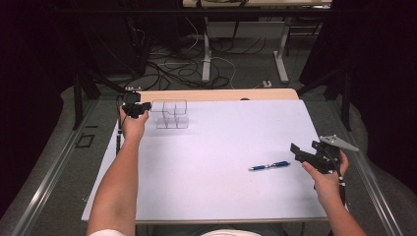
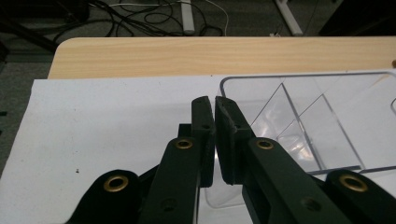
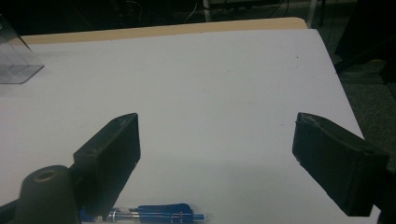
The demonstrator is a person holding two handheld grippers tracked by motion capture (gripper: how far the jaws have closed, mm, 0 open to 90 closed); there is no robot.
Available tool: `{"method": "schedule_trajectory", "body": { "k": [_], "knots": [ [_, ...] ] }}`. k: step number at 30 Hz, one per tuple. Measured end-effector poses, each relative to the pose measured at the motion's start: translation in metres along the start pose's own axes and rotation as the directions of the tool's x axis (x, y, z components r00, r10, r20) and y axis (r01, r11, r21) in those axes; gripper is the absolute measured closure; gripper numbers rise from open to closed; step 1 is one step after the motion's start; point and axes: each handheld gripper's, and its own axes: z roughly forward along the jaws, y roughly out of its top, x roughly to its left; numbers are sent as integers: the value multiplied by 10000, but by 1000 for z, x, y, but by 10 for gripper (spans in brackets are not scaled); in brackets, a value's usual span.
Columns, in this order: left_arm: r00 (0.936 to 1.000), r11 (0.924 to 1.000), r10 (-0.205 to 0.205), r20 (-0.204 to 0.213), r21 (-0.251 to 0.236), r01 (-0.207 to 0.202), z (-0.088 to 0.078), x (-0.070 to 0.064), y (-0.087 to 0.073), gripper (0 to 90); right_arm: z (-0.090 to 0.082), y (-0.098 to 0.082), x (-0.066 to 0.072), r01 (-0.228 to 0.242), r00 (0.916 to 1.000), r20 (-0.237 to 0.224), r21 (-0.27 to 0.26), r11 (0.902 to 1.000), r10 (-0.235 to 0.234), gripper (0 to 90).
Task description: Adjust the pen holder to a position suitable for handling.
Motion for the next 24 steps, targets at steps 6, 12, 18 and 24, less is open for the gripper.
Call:
{"method": "schedule_trajectory", "body": {
  "k": [6,12,18,24],
  "knots": [
    [9981,9978,618,-20,260,-617,5,0,-2,893,1,-1,-1,-17,10000,-18,45,10000,17,148],
    [9954,9953,958,4,157,-958,7,1,-1,900,2,-2,-1,-30,10000,-56,-22,10000,30,148],
    [9943,9943,1061,61,54,-1061,7,1,-2,900,2,-2,-2,-159,9999,-40,85,9998,159,148],
    [9930,9932,1163,218,2,-1163,8,-3,-3,900,2,-2,-2,-215,9998,-46,98,9997,215,148]
  ]
}}
